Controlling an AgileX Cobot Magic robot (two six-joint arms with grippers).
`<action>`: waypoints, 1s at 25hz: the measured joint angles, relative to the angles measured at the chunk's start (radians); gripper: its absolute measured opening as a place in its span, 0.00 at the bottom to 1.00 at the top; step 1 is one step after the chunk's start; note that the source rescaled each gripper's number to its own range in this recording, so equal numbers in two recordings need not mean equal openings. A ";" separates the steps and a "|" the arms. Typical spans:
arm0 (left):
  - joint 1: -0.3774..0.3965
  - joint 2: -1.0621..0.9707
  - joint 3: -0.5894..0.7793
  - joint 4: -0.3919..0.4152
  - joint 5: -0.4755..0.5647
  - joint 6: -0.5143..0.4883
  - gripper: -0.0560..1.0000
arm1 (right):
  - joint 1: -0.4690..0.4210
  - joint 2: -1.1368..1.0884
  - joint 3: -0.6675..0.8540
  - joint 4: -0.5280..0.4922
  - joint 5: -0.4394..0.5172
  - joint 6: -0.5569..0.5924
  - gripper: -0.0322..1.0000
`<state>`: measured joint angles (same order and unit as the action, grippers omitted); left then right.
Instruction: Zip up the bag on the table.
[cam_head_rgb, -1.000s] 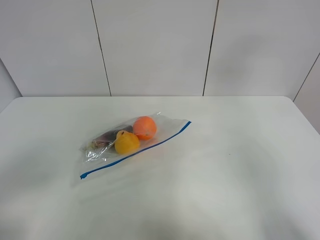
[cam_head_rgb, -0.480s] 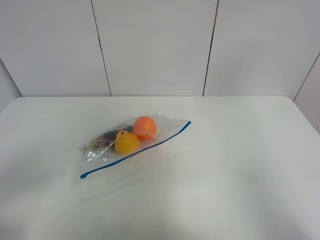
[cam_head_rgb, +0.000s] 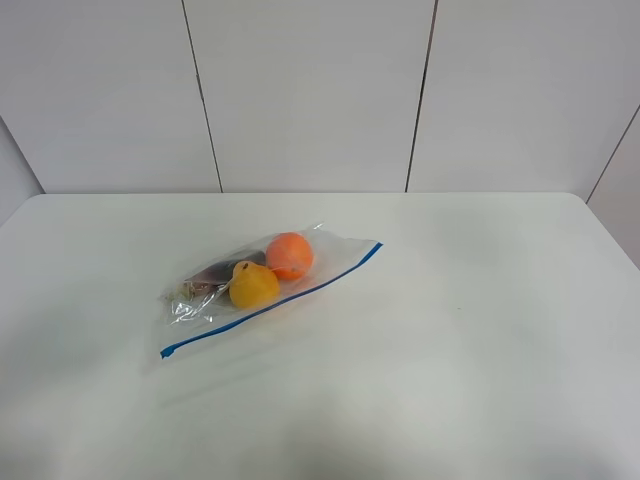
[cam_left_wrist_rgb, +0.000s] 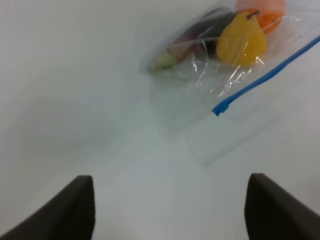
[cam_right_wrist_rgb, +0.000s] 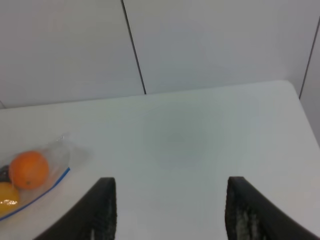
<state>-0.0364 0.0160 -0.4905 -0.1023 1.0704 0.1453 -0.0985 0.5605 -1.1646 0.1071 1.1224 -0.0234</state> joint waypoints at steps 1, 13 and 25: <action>0.000 0.000 0.000 0.000 0.000 0.000 0.98 | 0.000 -0.026 0.024 0.000 -0.004 0.006 0.59; 0.000 0.000 0.000 0.000 0.000 0.000 0.98 | 0.000 -0.374 0.267 -0.012 -0.066 0.023 0.59; 0.000 0.000 0.000 -0.007 0.000 0.000 0.98 | 0.001 -0.567 0.489 -0.008 -0.075 0.023 0.59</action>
<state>-0.0364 0.0160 -0.4905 -0.1093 1.0704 0.1453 -0.0974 -0.0061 -0.6754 0.0994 1.0477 0.0000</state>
